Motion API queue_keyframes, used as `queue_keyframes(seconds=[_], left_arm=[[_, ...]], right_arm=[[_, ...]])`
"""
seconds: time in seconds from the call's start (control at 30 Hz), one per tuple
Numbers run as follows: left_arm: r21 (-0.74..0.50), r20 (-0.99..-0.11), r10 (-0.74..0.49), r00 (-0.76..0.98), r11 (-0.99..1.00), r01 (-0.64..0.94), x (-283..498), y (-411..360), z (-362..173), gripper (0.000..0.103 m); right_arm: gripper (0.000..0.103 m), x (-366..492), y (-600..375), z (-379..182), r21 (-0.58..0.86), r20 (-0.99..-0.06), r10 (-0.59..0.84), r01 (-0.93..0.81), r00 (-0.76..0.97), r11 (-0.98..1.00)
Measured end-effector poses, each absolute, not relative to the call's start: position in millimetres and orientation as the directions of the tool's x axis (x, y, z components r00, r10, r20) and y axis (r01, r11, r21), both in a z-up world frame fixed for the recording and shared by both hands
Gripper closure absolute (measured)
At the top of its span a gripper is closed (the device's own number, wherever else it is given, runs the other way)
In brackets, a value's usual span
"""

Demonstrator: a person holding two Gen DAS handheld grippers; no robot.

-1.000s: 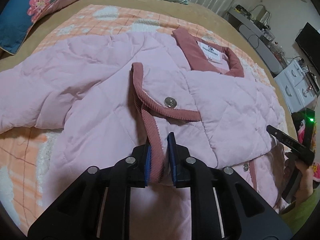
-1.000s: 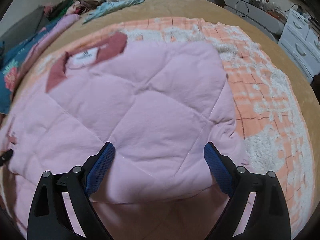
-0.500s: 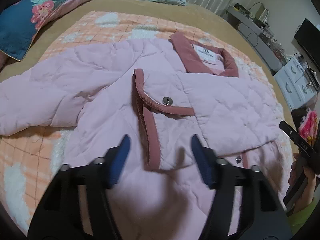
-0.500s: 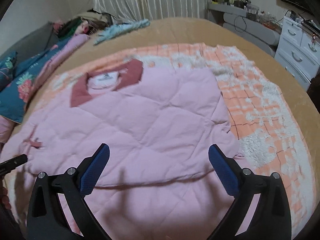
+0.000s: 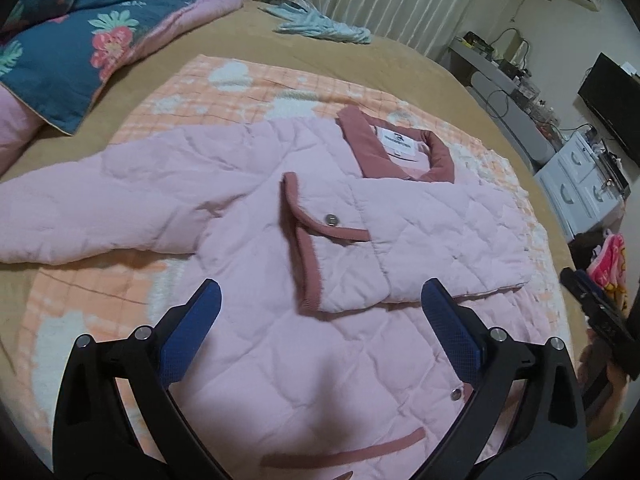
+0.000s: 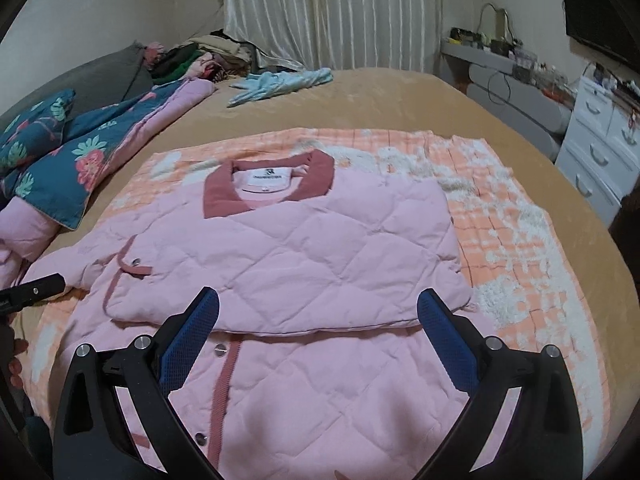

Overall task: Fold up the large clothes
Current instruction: 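Fold the front edge over the sleeve and open the left tool, then move the left tool to the other sleeve cuff and grasp it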

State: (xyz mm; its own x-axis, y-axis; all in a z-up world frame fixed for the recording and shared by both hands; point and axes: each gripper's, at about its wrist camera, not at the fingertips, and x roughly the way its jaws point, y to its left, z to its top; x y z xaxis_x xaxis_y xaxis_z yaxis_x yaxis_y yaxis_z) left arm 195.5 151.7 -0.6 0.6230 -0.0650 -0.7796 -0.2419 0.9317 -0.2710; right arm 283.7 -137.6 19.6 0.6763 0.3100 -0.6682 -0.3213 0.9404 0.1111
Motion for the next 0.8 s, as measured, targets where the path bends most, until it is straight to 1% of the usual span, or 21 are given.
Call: queue_keyframes(seconds=[0.37, 0.67, 0.8], left_arm=[[-0.275, -0.764, -0.041, 0.644, 0.923, -0.268, 163.3, 182.9, 11.4, 0.009], [-0.287, -0.756, -0.017, 0.654, 0.907, -0.307, 146.3, 215.0, 12.1, 0.009], [-0.282, -0.755, -0.001, 0.656, 0.904, -0.323, 139.7, 227.9, 11.0, 0.009]], right_arm=[[0.004, 256.8, -100.5, 52.2, 0.107, -0.621, 0.360, -0.380, 0.696, 0.919], [0.004, 248.3, -58.0, 58.4, 0.078, -0.625, 0.388, -0.441, 0.678, 0.894], [0.004, 244.8, -36.0, 60.8, 0.037, -0.623, 0.383, -0.463, 0.682, 0.886]])
